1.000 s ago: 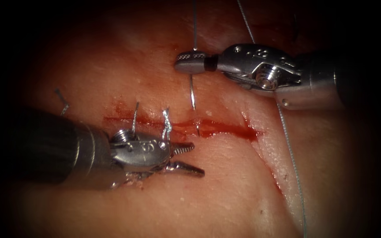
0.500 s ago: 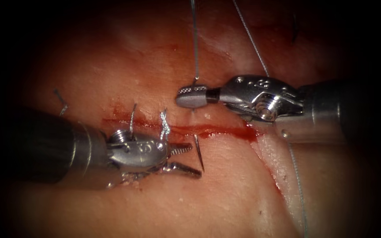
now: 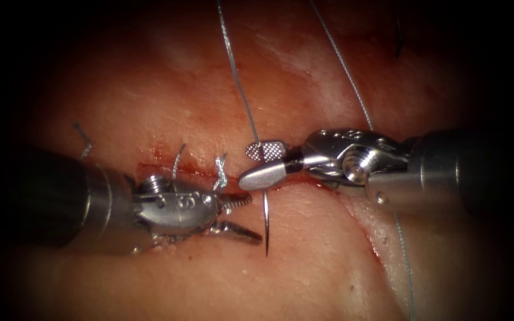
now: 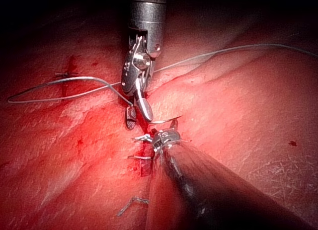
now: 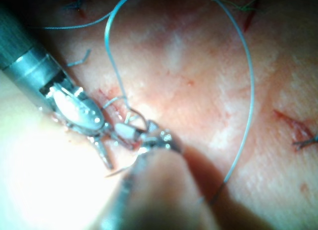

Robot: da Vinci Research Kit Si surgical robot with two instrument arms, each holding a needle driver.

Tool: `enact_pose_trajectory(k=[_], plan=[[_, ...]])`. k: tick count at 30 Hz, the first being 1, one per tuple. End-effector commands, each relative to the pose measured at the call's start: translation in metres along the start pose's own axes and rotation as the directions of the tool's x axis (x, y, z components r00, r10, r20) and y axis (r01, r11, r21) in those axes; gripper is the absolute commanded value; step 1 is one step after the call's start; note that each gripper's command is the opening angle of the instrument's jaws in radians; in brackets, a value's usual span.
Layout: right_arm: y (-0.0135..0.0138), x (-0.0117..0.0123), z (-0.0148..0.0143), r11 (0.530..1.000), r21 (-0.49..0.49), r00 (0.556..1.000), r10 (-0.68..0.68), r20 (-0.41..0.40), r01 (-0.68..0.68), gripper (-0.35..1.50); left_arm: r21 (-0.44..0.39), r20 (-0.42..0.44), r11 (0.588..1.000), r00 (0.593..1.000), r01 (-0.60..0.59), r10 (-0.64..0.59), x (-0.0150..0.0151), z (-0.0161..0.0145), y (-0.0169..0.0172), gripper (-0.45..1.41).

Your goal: Wound Closure

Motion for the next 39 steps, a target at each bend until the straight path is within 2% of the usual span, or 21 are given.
enact_pose_trajectory(k=[1,8,11,12,13,16,17,23,39], plan=[[0.0004,0.0000,-0.0001,1.000,0.000,1.000,-0.002,-0.001,0.002,1.38,0.000,-0.002,1.000,1.000,-0.021,0.021,0.0001,0.0007,0.0002,0.27],[0.0011,0.0000,-0.0029,1.000,0.011,1.000,0.004,0.006,-0.004,1.38,0.023,-0.008,0.981,0.981,-0.194,0.194,0.0014,-0.0003,0.0008,0.29],[0.0014,0.0004,-0.0045,0.999,0.024,0.999,0.032,0.001,-0.032,1.38,0.028,-0.006,0.952,0.952,-0.306,0.306,0.0020,-0.0006,0.0011,0.29],[0.0015,0.0007,-0.0058,0.998,0.041,0.999,0.037,-0.006,-0.037,1.33,0.034,-0.009,0.925,0.925,-0.379,0.379,0.0024,-0.0007,0.0013,0.29],[0.0015,0.0009,-0.0063,0.998,0.045,0.999,0.045,-0.007,-0.045,1.33,0.031,-0.016,0.914,0.914,-0.404,0.404,0.0026,-0.0008,0.0014,0.30],[0.0017,0.0012,-0.0077,0.998,0.050,0.999,0.048,-0.004,-0.048,1.33,0.027,-0.039,0.878,0.877,-0.478,0.479,0.0030,-0.0007,0.0017,0.41],[0.0018,0.0011,-0.0081,0.998,0.052,0.999,0.048,-0.003,-0.048,1.33,0.011,-0.050,0.861,0.859,-0.509,0.509,0.0031,-0.0006,0.0018,0.49],[0.0024,0.0006,-0.0076,0.998,0.049,0.999,0.040,-0.003,-0.040,1.36,0.007,-0.057,0.826,0.825,-0.563,0.563,0.0034,-0.0009,0.0014,0.52],[0.0027,-0.0002,-0.0071,0.998,0.046,0.999,0.033,-0.004,-0.032,1.33,0.004,-0.065,0.782,0.780,-0.624,0.622,0.0022,0.0035,0.0004,0.51]])
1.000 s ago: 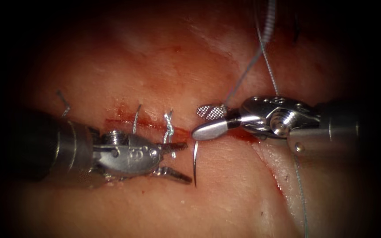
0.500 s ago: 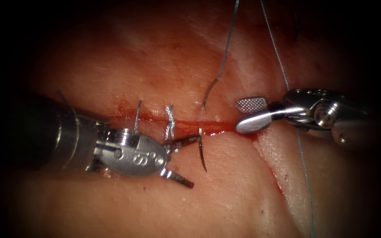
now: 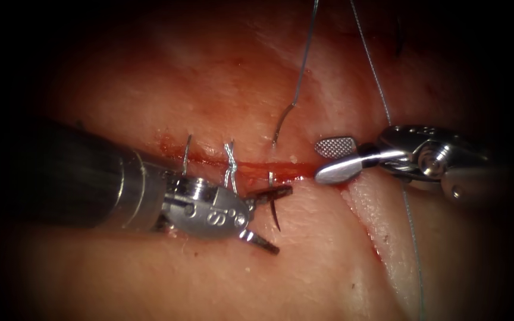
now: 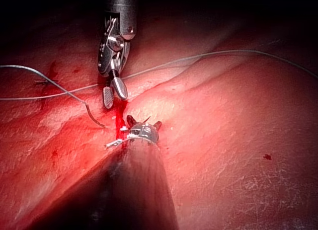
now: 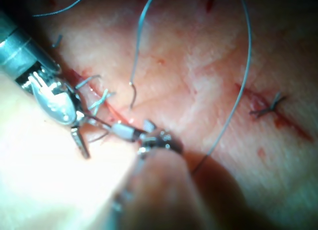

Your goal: Wound Closure

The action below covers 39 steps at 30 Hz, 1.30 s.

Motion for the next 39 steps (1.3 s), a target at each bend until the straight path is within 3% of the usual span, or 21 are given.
enact_pose_trajectory(k=[1,6,9,14,15,24,28,32,39], plan=[[0.0003,-0.0002,0.0009,1.000,0.002,1.000,-0.001,0.000,0.001,1.33,-0.002,-0.002,1.000,1.000,-0.001,0.001,-0.0003,0.0008,-0.0002,0.49],[0.0002,-0.0003,0.0010,1.000,0.004,1.000,-0.001,-0.007,0.001,1.33,0.017,0.008,1.000,1.000,-0.005,0.005,-0.0005,0.0006,-0.0013,0.36],[0.0002,-0.0002,0.0009,1.000,0.001,1.000,0.000,-0.017,0.000,1.33,0.029,0.013,1.000,1.000,-0.002,0.002,-0.0005,0.0008,-0.0019,0.17],[0.0000,-0.0002,0.0008,1.000,-0.003,1.000,0.001,-0.030,-0.001,1.33,0.070,0.009,0.995,0.997,0.075,-0.076,-0.0005,0.0010,-0.0020,-0.42],[0.0000,-0.0002,0.0008,1.000,-0.001,0.999,0.002,-0.032,-0.002,1.33,0.075,0.008,0.994,0.997,0.082,-0.083,-0.0004,0.0010,-0.0020,-0.45],[-0.0003,0.0000,0.0002,1.000,-0.012,0.999,0.006,-0.048,-0.006,1.33,0.110,0.006,0.983,0.988,0.150,-0.152,0.0009,-0.0010,-0.0015,-0.45],[-0.0004,-0.0001,-0.0001,1.000,-0.013,0.999,0.007,-0.049,-0.008,1.33,0.108,-0.042,0.971,0.976,0.215,-0.212,0.0027,-0.0023,-0.0013,-0.45],[-0.0005,-0.0002,-0.0003,1.000,-0.011,0.999,0.007,-0.048,-0.007,1.33,0.047,-0.126,0.948,0.943,0.315,-0.308,0.0052,-0.0034,-0.0008,-0.45],[-0.0007,-0.0004,-0.0004,1.000,-0.011,0.999,0.006,-0.048,-0.007,1.33,-0.108,-0.260,0.883,0.844,0.457,-0.469,0.0095,-0.0051,0.0006,-0.45]])
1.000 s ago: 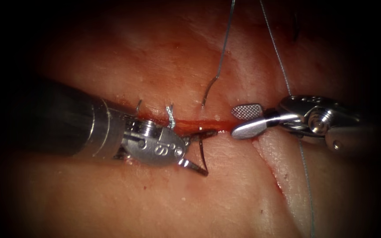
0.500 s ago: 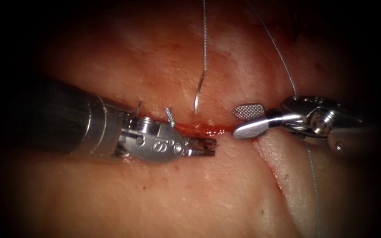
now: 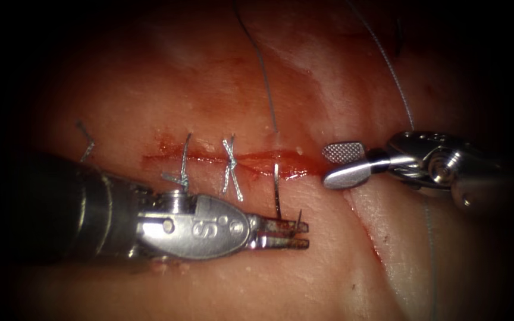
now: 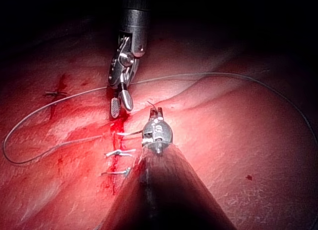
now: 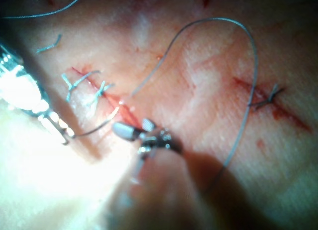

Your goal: Wound Closure

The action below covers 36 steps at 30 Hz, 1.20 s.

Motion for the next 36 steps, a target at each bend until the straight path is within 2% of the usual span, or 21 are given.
enact_pose_trajectory(k=[1,7,10,15,18,23,28,32,36], plan=[[0.0003,-0.0003,0.0009,1.000,0.001,1.000,-0.001,-0.001,0.001,1.33,-0.011,-0.007,1.000,1.000,0.009,-0.009,0.0000,0.0006,0.0003,-0.45],[-0.0002,-0.0006,0.0008,1.000,0.011,1.000,0.010,0.008,-0.010,1.33,-0.078,-0.024,0.995,0.998,0.058,-0.060,0.0023,-0.0008,0.0018,-0.45],[-0.0004,-0.0008,0.0008,1.000,0.016,1.000,0.010,0.009,-0.010,1.31,-0.077,-0.025,0.995,0.998,0.060,-0.063,0.0032,-0.0015,0.0019,-0.45],[-0.0008,-0.0006,0.0003,0.999,0.035,0.999,0.032,-0.006,-0.032,1.29,-0.004,-0.028,1.000,1.000,0.005,-0.005,0.0050,-0.0029,0.0006,-0.45],[-0.0013,-0.0002,-0.0006,0.998,0.039,0.999,0.051,-0.016,-0.051,1.14,0.017,-0.032,0.999,0.999,-0.039,0.040,0.0060,-0.0036,-0.0005,-0.45],[-0.0032,0.0010,-0.0020,0.979,0.018,0.977,0.205,-0.052,-0.204,1.11,0.042,-0.015,0.996,0.996,-0.084,0.084,0.0075,-0.0043,-0.0020,-0.45],[-0.0046,0.0019,-0.0022,0.967,0.005,0.964,0.255,-0.080,-0.256,1.11,0.097,0.003,0.981,0.986,-0.166,0.167,0.0095,-0.0047,-0.0038,-0.45],[-0.0045,0.0022,-0.0020,0.955,0.013,0.951,0.297,-0.085,-0.297,1.11,0.113,0.022,0.970,0.977,-0.214,0.213,0.0094,-0.0042,-0.0037,-0.45],[-0.0044,0.0027,-0.0015,0.934,0.018,0.930,0.356,-0.092,-0.356,1.09,0.127,0.042,0.958,0.967,-0.256,0.253,0.0077,-0.0030,-0.0027,-0.45]])
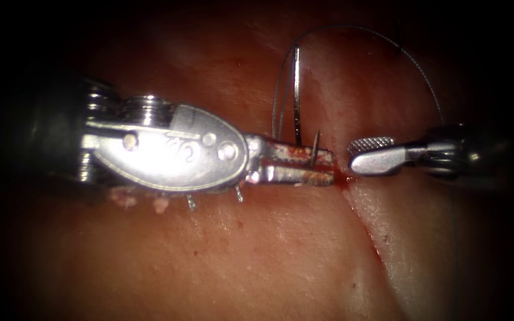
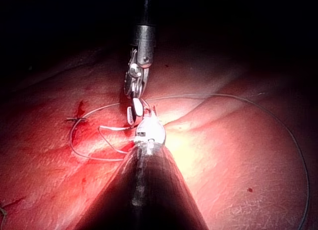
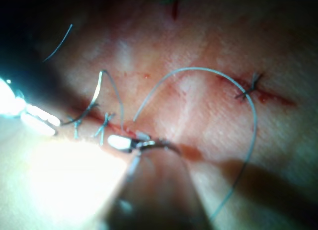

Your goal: Wound Closure

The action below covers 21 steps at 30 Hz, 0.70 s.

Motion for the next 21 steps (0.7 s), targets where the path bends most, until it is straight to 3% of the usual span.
enact_pose_trajectory(k=[1,8,21], plan=[[0.0004,0.0004,0.0013,1.000,0.005,1.000,0.014,-0.005,-0.014,1.08,0.003,0.015,0.999,0.999,-0.037,0.037,-0.0009,0.0013,0.0006,-0.45],[-0.0001,0.0014,0.0021,0.989,0.037,0.990,0.143,-0.018,-0.142,1.03,0.001,0.089,0.993,0.989,-0.121,0.120,-0.0037,0.0034,0.0030,-0.45],[0.0011,-0.0002,0.0050,0.986,0.076,0.988,0.153,-0.012,-0.151,1.04,0.030,0.110,0.983,0.978,-0.179,0.175,-0.0036,0.0037,0.0029,-0.45]])
